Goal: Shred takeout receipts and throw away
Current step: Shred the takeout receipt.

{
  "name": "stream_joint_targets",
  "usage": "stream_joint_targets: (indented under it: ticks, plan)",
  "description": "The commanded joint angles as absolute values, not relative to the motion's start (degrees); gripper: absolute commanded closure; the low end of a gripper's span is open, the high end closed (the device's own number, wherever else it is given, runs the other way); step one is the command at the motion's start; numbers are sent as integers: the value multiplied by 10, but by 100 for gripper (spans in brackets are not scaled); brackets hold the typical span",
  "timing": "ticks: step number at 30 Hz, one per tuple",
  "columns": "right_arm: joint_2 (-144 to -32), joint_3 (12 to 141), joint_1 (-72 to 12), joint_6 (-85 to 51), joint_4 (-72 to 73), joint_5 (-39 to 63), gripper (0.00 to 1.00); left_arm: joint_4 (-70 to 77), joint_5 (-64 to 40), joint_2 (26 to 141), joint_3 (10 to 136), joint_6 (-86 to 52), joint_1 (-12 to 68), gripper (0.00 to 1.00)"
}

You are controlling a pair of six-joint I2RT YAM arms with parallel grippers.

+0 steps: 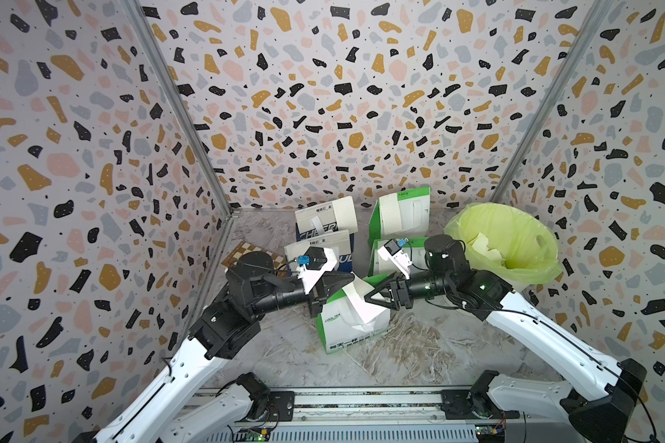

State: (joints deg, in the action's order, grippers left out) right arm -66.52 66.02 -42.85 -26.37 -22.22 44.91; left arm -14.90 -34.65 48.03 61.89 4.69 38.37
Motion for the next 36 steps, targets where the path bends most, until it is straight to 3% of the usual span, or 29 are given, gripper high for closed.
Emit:
stream_joint_targets:
  ticks: [1, 3, 6, 10, 24, 29, 36]
  plan:
    - [-647, 656, -432, -268, -200, 472, 47, -116, -352, 471, 617, 46, 386, 100]
    - [-646, 657, -432, -268, -199, 471, 58, -116, -352, 471, 616, 46, 387, 100]
    - [-645, 659, -433, -267, -198, 465, 82, -116, -351, 472, 616, 46, 386, 100]
    - [-639, 662, -433, -266, -199, 448, 100, -116, -349, 471, 615, 46, 387, 100]
    - [-622, 669, -433, -259, -204, 365, 100, -108, -349, 480, 614, 31, 387, 100]
    - [-645, 669, -433, -258, -194, 381, 64, -108, -348, 483, 613, 28, 386, 100]
    - [-665, 669, -437, -273, -149, 414, 59, -108, -346, 484, 613, 29, 387, 100]
